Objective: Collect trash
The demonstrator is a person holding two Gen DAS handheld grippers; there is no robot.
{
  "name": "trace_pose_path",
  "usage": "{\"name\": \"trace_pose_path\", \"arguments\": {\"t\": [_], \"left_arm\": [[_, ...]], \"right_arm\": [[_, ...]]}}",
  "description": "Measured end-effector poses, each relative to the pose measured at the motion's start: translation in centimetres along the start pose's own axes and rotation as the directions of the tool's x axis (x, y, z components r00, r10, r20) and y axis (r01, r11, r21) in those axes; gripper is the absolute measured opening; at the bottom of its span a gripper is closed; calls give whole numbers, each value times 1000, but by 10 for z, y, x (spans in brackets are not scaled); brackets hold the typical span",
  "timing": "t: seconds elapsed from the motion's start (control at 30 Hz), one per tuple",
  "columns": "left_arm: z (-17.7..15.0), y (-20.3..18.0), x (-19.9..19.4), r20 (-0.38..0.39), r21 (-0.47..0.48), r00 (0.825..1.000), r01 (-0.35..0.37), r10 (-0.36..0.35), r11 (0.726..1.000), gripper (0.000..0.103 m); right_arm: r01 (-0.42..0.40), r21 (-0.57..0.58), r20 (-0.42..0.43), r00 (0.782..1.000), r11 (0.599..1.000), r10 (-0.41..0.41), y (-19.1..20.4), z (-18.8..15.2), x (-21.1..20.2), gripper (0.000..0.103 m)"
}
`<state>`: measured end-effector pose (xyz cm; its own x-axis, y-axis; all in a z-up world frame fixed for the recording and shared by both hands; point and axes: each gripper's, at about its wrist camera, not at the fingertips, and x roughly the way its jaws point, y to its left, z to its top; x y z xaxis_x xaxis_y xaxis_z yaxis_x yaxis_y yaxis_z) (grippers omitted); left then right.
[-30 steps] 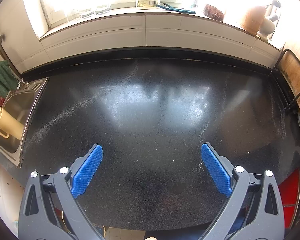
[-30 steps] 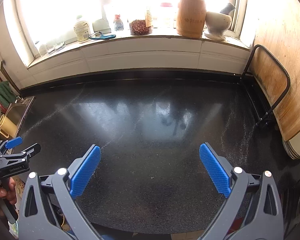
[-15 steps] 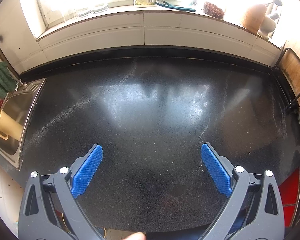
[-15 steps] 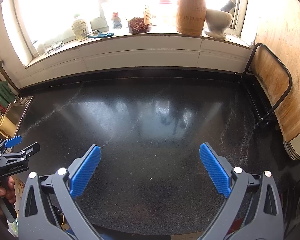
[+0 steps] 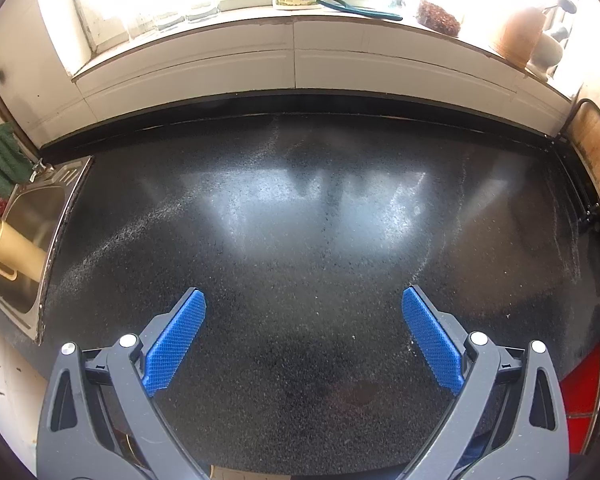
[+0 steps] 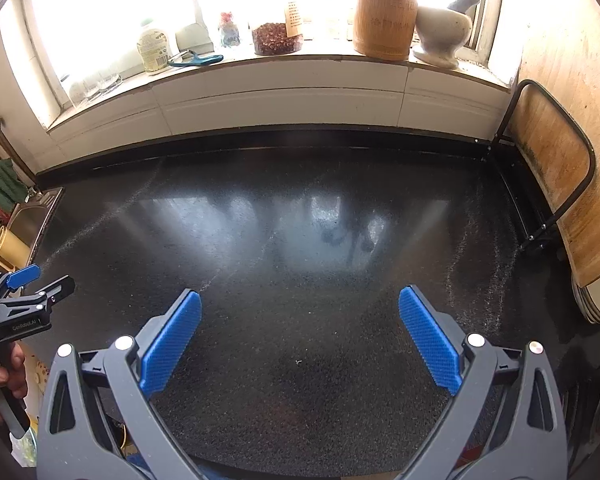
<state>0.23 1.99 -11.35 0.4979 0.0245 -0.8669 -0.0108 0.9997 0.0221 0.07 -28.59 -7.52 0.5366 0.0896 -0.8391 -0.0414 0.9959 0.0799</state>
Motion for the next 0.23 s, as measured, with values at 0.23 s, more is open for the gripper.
{"name": "trace_pose_path", "arguments": {"t": [0.23], "left_arm": [[2,5,27,6,-1,1000,23,-23,1000,96]], "right_arm": [[-4,-20,43,999,1000,5,-6,0,29,96]]}}
